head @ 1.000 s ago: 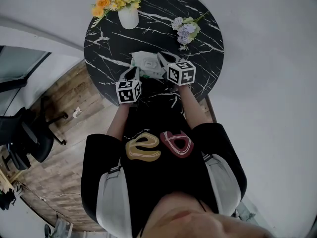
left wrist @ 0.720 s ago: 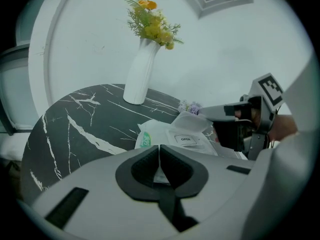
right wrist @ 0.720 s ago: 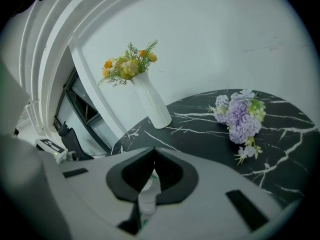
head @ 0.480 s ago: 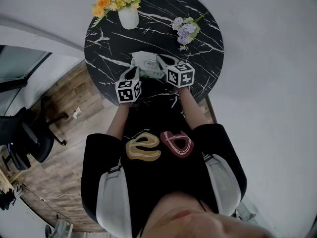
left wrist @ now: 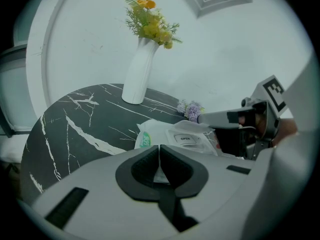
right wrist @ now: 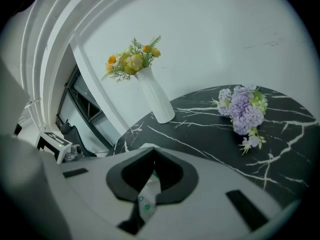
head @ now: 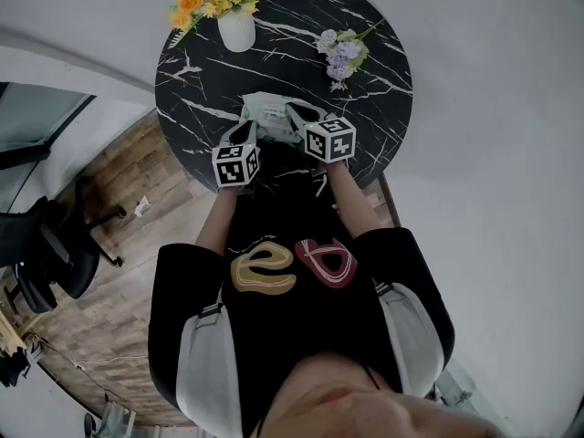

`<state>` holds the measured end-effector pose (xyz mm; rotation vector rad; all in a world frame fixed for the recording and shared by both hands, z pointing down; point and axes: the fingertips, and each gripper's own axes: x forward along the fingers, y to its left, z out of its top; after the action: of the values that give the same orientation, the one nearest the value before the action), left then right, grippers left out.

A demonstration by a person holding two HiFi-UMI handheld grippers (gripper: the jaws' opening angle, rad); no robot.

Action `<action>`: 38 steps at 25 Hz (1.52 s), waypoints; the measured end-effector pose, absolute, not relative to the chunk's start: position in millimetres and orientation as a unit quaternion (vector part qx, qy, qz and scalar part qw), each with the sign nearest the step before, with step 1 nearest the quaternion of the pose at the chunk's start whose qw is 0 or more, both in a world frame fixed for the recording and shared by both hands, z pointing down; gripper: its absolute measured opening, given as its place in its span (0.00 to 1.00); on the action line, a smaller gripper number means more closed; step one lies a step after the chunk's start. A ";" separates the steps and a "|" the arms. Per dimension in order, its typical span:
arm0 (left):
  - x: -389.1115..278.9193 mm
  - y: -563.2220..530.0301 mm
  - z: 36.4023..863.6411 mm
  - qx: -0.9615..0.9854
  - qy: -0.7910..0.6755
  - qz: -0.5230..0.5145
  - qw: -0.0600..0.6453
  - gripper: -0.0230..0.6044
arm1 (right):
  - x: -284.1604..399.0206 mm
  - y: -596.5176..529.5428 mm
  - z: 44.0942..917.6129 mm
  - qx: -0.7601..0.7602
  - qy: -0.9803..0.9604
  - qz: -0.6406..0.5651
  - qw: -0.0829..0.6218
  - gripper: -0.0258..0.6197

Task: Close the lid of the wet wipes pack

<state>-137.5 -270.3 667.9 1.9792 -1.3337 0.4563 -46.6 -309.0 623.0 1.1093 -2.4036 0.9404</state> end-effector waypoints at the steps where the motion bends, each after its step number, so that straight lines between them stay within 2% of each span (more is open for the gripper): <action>1: -137.2 -270.2 668.0 0.764 -0.513 0.176 0.349 0.08 | -46.5 -307.6 623.4 0.390 -0.843 0.331 0.165 0.06; 22: -136.7 -269.6 668.9 0.774 -0.504 0.181 0.338 0.08 | -58.1 -285.3 637.6 0.377 -0.842 0.336 0.189 0.06; 38: -137.5 -269.9 669.0 0.782 -0.491 0.179 0.339 0.07 | -70.1 -274.7 643.8 0.365 -0.845 0.314 0.233 0.06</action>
<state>-137.5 -269.9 669.0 2.0355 -1.2795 0.4659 -70.1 -274.7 643.8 1.0020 -2.3215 0.8623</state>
